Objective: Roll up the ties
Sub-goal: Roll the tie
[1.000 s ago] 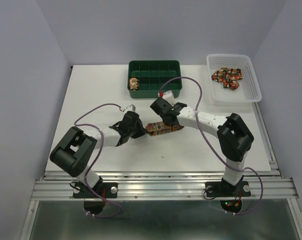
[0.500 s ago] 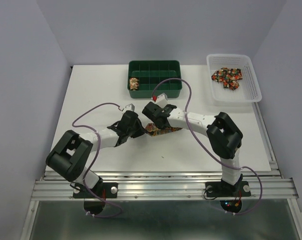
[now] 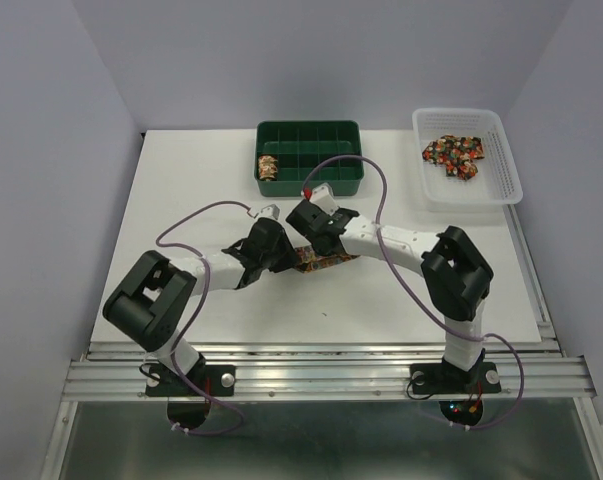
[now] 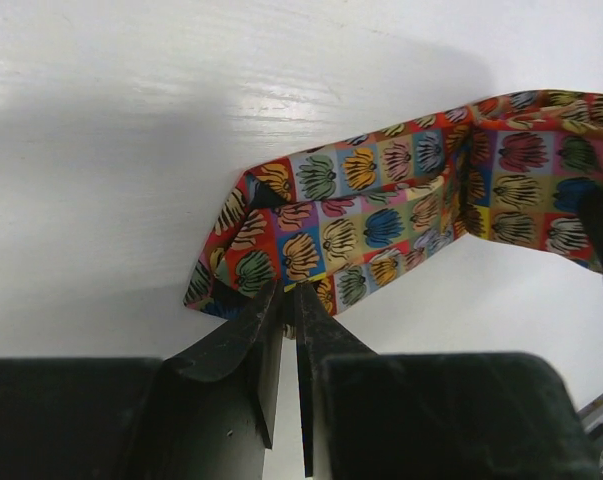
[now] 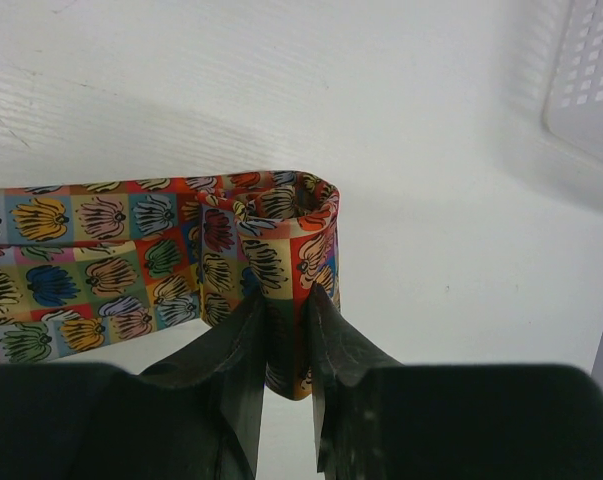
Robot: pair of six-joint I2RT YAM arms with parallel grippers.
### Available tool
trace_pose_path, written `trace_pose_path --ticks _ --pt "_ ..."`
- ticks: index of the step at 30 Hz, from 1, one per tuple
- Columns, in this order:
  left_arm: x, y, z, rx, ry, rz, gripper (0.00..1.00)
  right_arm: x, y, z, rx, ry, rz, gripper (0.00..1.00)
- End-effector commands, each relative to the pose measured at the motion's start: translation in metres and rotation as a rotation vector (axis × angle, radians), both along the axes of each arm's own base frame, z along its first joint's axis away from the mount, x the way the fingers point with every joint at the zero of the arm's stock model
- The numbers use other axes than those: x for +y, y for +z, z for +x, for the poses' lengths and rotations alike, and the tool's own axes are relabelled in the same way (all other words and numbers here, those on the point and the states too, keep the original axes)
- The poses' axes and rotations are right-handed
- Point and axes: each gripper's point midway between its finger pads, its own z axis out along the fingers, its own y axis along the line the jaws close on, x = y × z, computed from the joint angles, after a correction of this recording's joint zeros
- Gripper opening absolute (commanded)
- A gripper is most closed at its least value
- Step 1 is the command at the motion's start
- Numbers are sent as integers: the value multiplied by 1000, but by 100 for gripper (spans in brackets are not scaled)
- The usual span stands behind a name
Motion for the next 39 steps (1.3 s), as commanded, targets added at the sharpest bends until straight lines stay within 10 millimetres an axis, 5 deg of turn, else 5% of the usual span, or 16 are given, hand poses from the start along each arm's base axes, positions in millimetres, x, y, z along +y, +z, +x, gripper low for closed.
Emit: trace_pose_path --ticks 1,9,19,31,39 --pt "-17 7 11 -30 -44 -30 21 3 16 2 -45 23 50 10" --pt "-5 -23 7 30 -14 48 21 -25 19 10 -53 -22 -6 11" --pt "4 -26 2 41 7 75 21 -45 29 20 -82 -27 -110 10" --pt "-3 -6 6 5 0 23 21 -41 4 24 -29 -10 -161 8" --pt "0 25 10 -59 22 -2 21 -36 -3 25 -26 -9 -192 7"
